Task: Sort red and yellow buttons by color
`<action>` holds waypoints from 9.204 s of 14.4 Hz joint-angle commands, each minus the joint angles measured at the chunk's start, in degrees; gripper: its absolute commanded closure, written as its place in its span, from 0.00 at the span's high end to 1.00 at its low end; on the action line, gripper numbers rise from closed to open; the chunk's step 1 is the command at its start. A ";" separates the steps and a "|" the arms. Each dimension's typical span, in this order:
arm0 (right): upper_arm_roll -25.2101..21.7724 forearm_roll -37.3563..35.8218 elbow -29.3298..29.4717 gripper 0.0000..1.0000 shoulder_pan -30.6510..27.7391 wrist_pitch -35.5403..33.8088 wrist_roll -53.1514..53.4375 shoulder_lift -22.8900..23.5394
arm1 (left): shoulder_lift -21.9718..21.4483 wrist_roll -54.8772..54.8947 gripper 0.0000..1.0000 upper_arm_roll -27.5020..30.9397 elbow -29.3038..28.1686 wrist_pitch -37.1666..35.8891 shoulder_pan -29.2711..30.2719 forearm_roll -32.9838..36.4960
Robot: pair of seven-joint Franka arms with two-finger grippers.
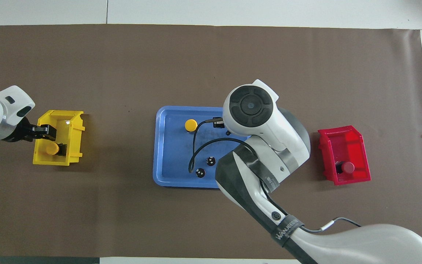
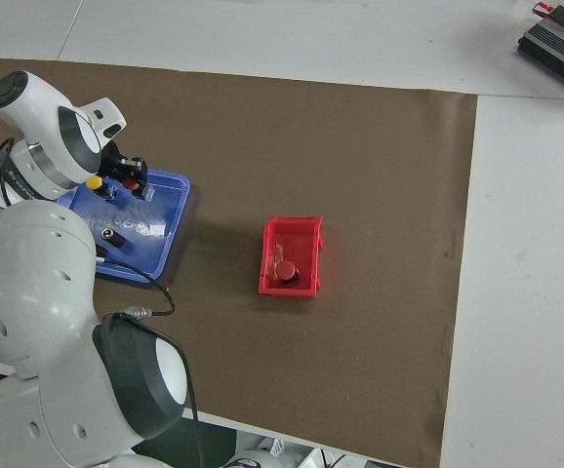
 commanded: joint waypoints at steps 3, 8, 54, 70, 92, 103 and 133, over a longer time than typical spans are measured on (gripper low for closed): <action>0.42 2.72 -9.25 0.22 -15.55 -4.49 -14.66 -11.59 | 0.37 -20.04 0.93 -0.64 4.39 -0.88 -12.67 -0.72; 0.25 11.69 -15.23 0.22 -29.55 -1.69 -33.58 -15.20 | 9.49 -37.46 0.98 -0.38 17.47 -4.20 -27.78 -0.63; 0.51 12.14 -16.59 0.61 -30.45 -1.91 -41.87 -17.23 | 26.12 -58.31 0.07 -0.20 23.92 3.08 -40.47 7.01; -11.63 9.42 13.49 1.00 -23.48 -29.19 -38.00 -13.45 | 12.41 -8.34 0.02 0.15 25.24 -13.19 -4.71 3.59; -18.65 9.94 10.86 1.00 -15.94 -29.80 -38.08 -14.60 | 8.10 -1.08 0.02 0.67 -0.43 12.38 -0.21 4.29; -18.65 9.94 10.68 1.00 -15.85 -29.89 -37.82 -14.68 | 8.81 -1.27 0.79 0.76 3.60 7.75 -0.74 4.38; -18.65 9.94 10.68 1.00 -15.77 -29.89 -37.82 -14.68 | 0.02 -2.86 1.00 14.21 26.82 -24.43 -23.15 0.25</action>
